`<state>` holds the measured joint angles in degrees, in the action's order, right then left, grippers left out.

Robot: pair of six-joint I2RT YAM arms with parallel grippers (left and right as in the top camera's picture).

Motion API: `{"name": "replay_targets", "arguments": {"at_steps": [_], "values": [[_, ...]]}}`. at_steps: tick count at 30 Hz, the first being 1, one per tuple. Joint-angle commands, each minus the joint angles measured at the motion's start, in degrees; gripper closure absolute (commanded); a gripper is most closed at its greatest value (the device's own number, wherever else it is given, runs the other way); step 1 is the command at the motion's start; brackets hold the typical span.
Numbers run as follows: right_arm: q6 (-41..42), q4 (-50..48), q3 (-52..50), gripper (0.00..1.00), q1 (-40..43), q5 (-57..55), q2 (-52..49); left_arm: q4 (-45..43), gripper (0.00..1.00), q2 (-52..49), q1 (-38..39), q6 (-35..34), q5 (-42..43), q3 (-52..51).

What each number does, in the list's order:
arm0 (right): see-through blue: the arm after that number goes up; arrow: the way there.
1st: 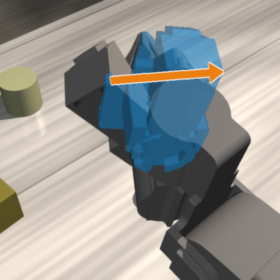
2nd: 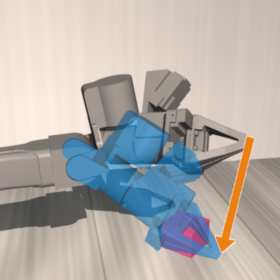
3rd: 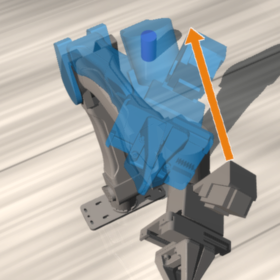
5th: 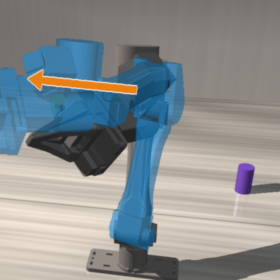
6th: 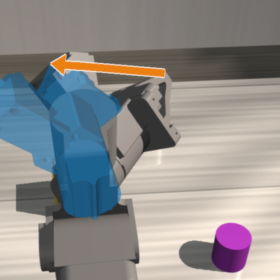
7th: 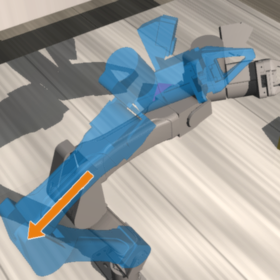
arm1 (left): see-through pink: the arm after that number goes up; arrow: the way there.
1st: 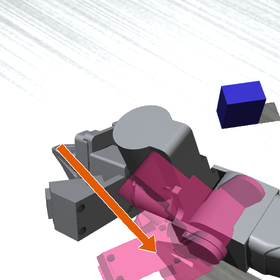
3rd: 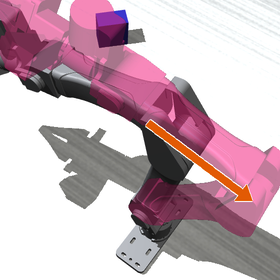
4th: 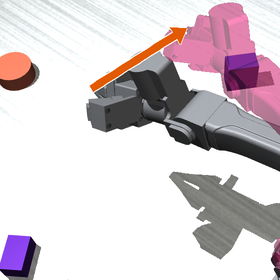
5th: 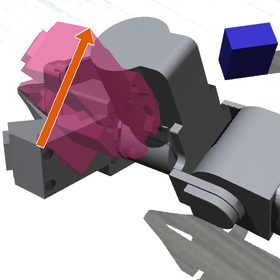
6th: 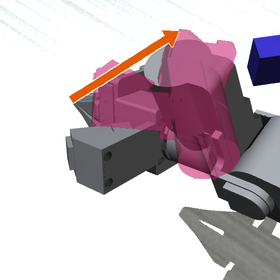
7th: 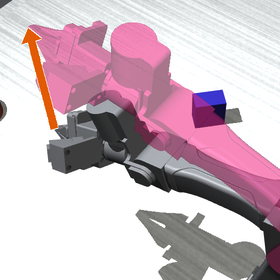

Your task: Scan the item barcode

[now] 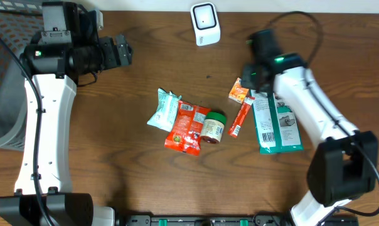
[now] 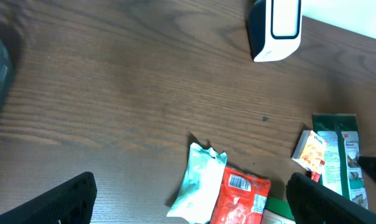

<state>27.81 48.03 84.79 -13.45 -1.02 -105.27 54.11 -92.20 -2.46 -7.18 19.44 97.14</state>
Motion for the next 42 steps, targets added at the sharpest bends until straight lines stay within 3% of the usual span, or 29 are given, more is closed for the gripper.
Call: {"name": "replay_targets", "arguments": {"at_steps": [1,8,21,30,42], "values": [[1.3,0.0,-0.4,0.57,4.7,12.8,-0.5,0.3,0.03,-0.3,0.0,0.5,0.7,0.6],[1.4,-4.2,-6.5,0.59,7.1,14.1,-1.2,0.3,0.03,-0.3,0.0,0.5,0.7,0.6],[4.8,-29.6,-21.6,0.58,6.3,19.5,-1.2,0.3,0.03,-0.3,0.0,0.5,0.7,0.6],[4.8,-35.5,-24.1,0.59,6.3,19.3,-1.8,0.3,0.03,-0.3,0.0,0.5,0.7,0.6],[6.4,-38.4,-24.6,0.72,6.3,19.1,-5.7,0.3,0.03,-0.3,0.0,0.5,0.7,0.6]]}}
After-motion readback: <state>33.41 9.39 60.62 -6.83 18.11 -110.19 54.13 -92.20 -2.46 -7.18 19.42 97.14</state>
